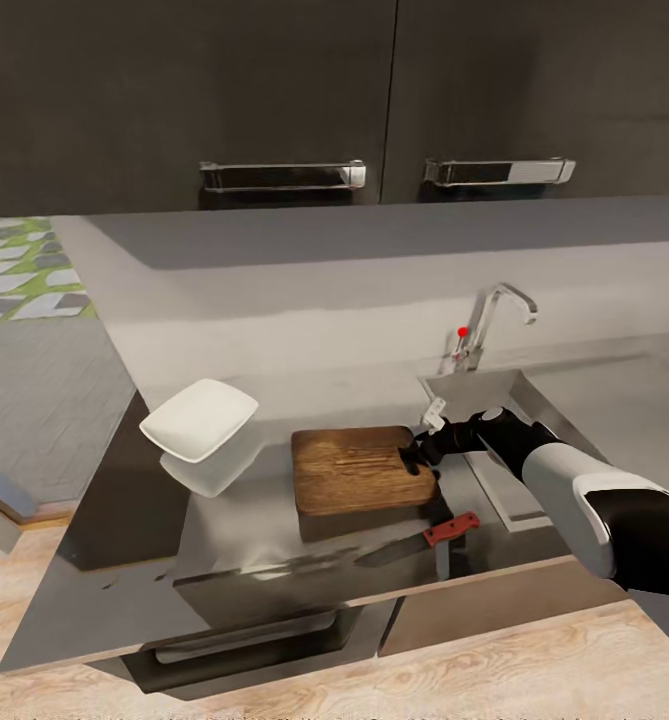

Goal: In the kitchen, take the Vidalia onion out of the sink, dice it on the chopping board with the paring knife, put the diced onion into the bowl on the countertop, then place both the paring knife and the chopping board into the sink.

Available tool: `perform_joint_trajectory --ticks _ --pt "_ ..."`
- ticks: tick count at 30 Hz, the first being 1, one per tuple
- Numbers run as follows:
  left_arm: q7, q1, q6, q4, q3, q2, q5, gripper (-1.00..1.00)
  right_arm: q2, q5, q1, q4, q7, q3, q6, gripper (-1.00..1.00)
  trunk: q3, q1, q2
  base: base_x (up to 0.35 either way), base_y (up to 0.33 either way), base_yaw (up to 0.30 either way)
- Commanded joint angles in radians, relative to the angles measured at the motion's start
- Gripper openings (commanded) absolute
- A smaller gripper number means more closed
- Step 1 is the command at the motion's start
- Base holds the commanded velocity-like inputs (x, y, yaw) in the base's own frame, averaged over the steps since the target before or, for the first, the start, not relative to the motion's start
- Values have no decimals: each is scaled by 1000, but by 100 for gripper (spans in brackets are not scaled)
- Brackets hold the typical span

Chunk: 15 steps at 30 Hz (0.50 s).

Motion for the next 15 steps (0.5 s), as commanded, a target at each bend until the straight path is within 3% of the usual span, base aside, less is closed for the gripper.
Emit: perform_joint_trajectory --ticks 1,15 --pt "-1 0 -1 -1 0 0 0 100 0 -7 0 2 1 7 2 -100 -3 0 -2 0 0 0" --pt "-1 0 -1 -1 0 0 0 100 0 -7 0 8 -5 7 1 -100 -17 0 -2 0 0 0"
